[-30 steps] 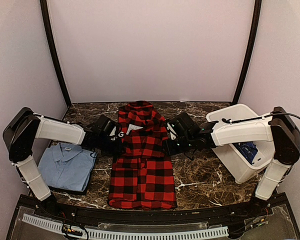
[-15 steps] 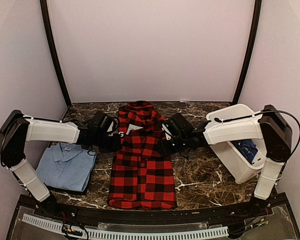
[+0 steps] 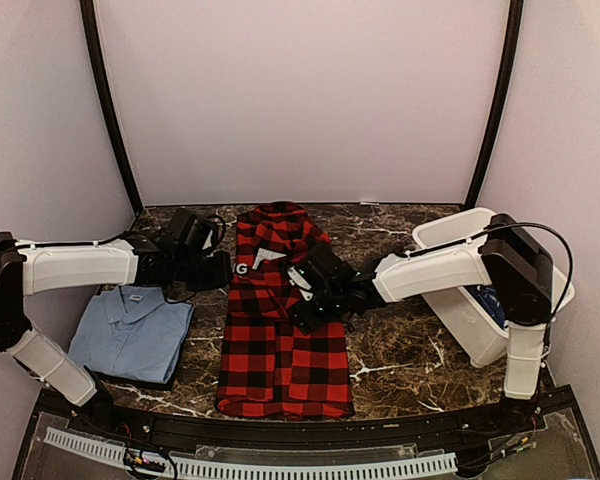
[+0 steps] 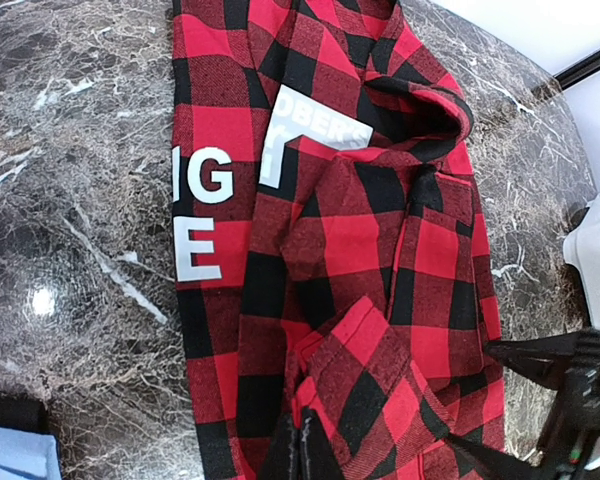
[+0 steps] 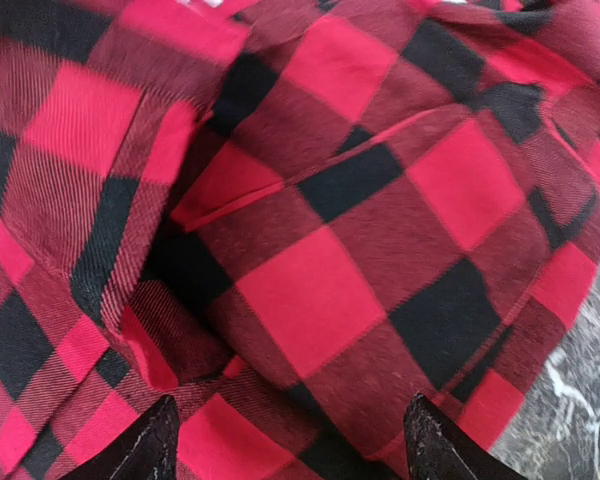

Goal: Fold and stack the long sleeve shirts
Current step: Flatten out the square-folded shirt at the center of the board.

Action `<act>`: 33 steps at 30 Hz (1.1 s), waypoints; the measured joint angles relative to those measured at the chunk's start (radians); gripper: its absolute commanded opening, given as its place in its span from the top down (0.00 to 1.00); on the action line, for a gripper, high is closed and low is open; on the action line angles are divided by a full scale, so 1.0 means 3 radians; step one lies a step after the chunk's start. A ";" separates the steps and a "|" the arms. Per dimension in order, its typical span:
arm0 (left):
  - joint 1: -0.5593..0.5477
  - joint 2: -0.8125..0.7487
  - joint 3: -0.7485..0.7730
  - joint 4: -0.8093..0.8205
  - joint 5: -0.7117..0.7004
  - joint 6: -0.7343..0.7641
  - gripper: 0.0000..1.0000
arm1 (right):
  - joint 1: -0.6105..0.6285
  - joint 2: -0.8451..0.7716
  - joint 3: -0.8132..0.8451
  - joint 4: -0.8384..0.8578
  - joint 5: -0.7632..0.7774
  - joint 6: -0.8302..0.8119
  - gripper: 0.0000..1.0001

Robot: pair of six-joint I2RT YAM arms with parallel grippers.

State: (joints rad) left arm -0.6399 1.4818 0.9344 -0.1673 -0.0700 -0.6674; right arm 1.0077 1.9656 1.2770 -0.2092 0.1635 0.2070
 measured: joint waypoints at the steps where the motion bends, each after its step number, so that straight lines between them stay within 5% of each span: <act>1: 0.0000 0.0000 0.0000 -0.0006 -0.0005 -0.0001 1.00 | 0.0023 0.0062 0.0037 -0.0010 0.0043 -0.0057 0.27; 17: 0.0000 -0.0042 0.0000 -0.0052 -0.0108 -0.0001 1.00 | 0.0057 0.0287 0.0237 -0.0099 0.0427 -0.0140 0.48; 33: 0.0000 -0.0085 0.0000 -0.0084 -0.0156 -0.0001 1.00 | 0.0013 0.0287 0.0238 -0.0141 0.0413 -0.0050 0.41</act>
State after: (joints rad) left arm -0.6399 1.4563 0.9344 -0.1925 -0.1169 -0.6678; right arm 1.0115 2.0518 1.3483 -0.2516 0.2874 0.1921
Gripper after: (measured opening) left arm 0.006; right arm 0.589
